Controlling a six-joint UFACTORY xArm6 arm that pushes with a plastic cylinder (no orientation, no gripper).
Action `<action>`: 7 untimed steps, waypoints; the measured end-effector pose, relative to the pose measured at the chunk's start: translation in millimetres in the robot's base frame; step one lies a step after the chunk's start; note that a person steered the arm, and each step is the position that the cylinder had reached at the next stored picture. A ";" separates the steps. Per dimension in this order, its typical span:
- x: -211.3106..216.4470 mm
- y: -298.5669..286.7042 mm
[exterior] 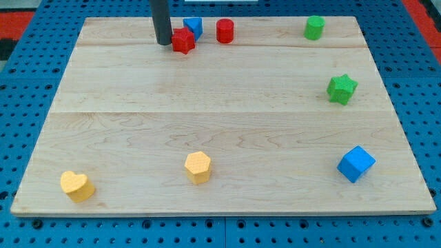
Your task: Move blue cube to the center
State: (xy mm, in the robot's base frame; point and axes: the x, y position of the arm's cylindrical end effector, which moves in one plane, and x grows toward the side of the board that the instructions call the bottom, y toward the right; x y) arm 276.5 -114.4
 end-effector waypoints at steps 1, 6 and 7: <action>67.6 15.9; 276.5 217.7; 312.0 271.6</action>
State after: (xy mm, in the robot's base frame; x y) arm 588.4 157.1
